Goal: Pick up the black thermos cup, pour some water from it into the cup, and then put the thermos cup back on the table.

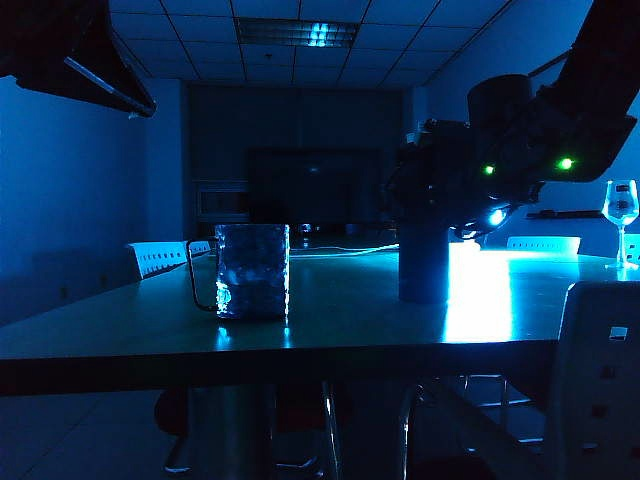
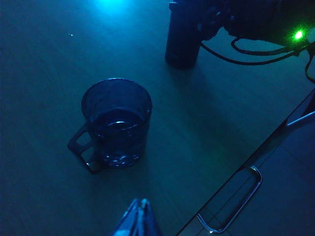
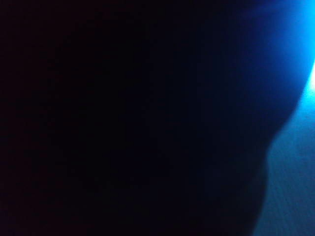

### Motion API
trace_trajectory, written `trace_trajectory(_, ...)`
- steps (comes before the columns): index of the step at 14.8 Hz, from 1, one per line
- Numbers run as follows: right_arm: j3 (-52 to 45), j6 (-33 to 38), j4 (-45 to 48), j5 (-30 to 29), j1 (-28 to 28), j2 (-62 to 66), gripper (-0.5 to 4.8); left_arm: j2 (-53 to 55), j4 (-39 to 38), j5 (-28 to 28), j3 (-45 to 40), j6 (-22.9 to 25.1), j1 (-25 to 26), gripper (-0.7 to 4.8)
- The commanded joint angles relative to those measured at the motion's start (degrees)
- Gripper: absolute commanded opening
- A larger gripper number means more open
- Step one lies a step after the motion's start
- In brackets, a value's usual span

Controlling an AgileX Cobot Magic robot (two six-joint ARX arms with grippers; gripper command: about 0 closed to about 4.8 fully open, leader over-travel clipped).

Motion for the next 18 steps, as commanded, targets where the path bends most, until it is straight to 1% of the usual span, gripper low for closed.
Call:
trace_trajectory(1, 0.6, 0.0, 4.0, -3.0, 0.2, -0.6, 3.86, -0.1, 0.3, 0.4, 0.3, 0.0, -0.1, -0.06)
trace_trajectory(2, 0.6, 0.0, 4.0, -3.7, 0.2, -0.7, 4.77, -0.1, 0.3, 0.4, 0.3, 0.0, -0.1, -0.06)
trace_trajectory(6, 0.6, -0.3, 3.0, -5.2, 0.2, -1.9, 4.79, -0.1, 0.3, 0.4, 0.3, 0.0, -0.1, -0.06)
trace_trajectory(8, 0.6, -0.7, -0.7, -5.2, 0.2, -3.7, 4.79, -0.1, 0.3, 0.4, 0.3, 0.0, -0.1, -0.06)
trace_trajectory(9, 0.6, -2.2, -3.1, -5.2, 0.2, -4.9, 4.79, -0.1, 0.3, 0.4, 0.3, 0.0, -0.1, -0.06)
trace_trajectory(10, 0.6, -3.8, -6.1, -5.2, 0.2, -6.3, 4.79, -0.1, 0.3, 0.4, 0.3, 0.0, -0.1, -0.06)
trace_trajectory(11, 0.6, -4.7, -12.3, -5.2, 0.2, -8.8, 4.79, -0.1, 0.4, 0.4, 0.3, 0.0, -0.1, -0.06)
trace_trajectory(13, 0.6, -5.9, -21.0, -5.2, 0.2, -12.1, 4.79, -0.1, 0.4, 0.4, 0.3, 0.0, -0.1, -0.06)
trace_trajectory(17, 0.6, -6.2, -35.5, -5.2, 0.2, -17.7, 4.79, -0.3, 1.6, 0.5, 0.3, -0.1, -0.1, -0.06)
trace_trajectory(18, 0.6, -5.8, -38.3, -5.5, 0.2, -20.1, 4.79, -0.7, 2.1, 1.6, 0.4, -0.9, -0.1, -0.06)
